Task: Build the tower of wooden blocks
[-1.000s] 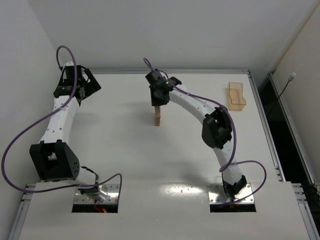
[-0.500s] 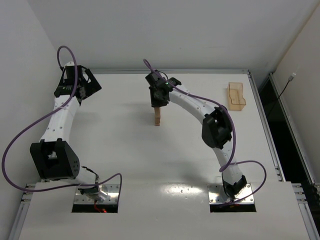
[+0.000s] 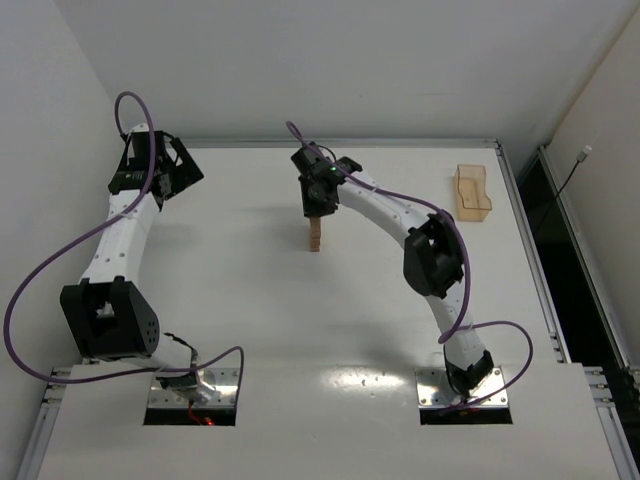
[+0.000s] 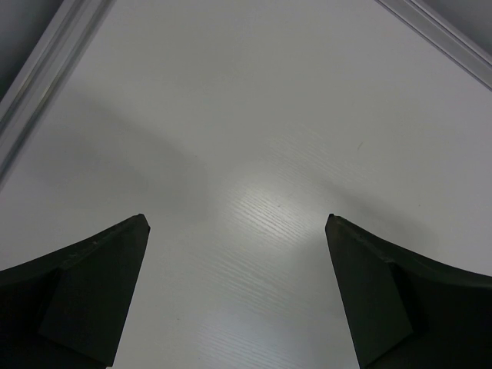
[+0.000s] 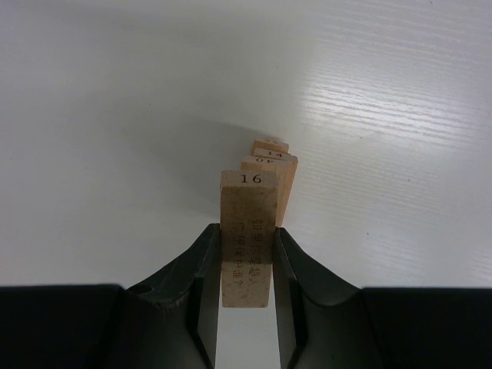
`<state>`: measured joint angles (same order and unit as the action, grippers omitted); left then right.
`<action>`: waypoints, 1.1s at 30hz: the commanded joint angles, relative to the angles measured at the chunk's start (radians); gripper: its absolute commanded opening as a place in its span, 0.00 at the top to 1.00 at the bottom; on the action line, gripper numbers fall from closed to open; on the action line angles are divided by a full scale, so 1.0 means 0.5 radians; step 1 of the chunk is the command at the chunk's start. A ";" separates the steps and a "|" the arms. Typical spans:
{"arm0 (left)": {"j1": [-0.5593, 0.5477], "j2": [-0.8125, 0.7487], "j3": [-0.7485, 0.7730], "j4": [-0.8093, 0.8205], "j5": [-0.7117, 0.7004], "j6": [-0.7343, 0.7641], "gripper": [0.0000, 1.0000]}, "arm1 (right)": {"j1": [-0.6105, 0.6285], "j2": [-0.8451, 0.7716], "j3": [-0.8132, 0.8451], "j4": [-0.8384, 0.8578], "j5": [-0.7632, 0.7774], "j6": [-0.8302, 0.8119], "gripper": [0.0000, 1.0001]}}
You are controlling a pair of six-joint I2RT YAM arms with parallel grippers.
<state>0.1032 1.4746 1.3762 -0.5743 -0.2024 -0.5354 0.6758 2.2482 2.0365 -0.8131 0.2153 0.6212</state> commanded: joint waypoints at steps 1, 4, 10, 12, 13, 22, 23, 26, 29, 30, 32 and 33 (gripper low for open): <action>-0.022 -0.007 0.024 0.056 0.009 0.000 0.01 | -0.011 -0.014 -0.020 0.040 -0.007 -0.018 1.00; -0.022 -0.007 0.024 0.056 0.027 0.000 0.01 | -0.011 -0.014 -0.020 0.040 -0.007 -0.018 1.00; -0.022 -0.007 0.024 0.056 0.027 0.000 0.01 | -0.011 -0.014 -0.020 0.059 -0.026 -0.037 0.68; -0.022 -0.007 0.024 0.056 0.027 0.000 0.01 | -0.011 -0.014 -0.020 0.059 -0.026 -0.037 0.53; -0.022 -0.007 0.024 0.056 0.027 0.000 0.01 | -0.011 -0.014 -0.020 0.059 -0.026 -0.037 0.51; -0.022 0.011 0.024 0.075 0.027 0.000 0.01 | -0.011 -0.039 0.016 0.098 -0.081 -0.140 0.39; -0.022 0.011 0.024 0.075 0.027 0.018 0.01 | 0.013 -0.090 0.017 0.098 -0.099 -0.187 0.37; -0.022 -0.007 0.024 0.075 0.027 0.043 0.01 | 0.075 -0.216 0.029 0.144 -0.054 -0.389 0.37; -0.022 -0.025 0.003 0.075 0.079 0.104 0.01 | 0.100 -0.495 -0.152 0.273 -0.053 -0.570 0.36; -0.022 -0.047 -0.022 0.075 0.107 0.141 0.01 | 0.100 -0.572 -0.210 0.304 -0.026 -0.613 0.34; -0.044 -0.065 -0.077 0.093 0.141 0.226 0.01 | 0.118 -0.802 -0.391 0.374 0.041 -0.778 0.28; -0.044 -0.065 -0.077 0.093 0.141 0.245 0.01 | 0.118 -0.885 -0.549 0.408 0.069 -0.831 0.23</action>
<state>0.0994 1.4742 1.3563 -0.5598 -0.1654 -0.4744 0.7250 1.9892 1.8484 -0.7078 0.2024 0.3481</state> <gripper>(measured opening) 0.992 0.742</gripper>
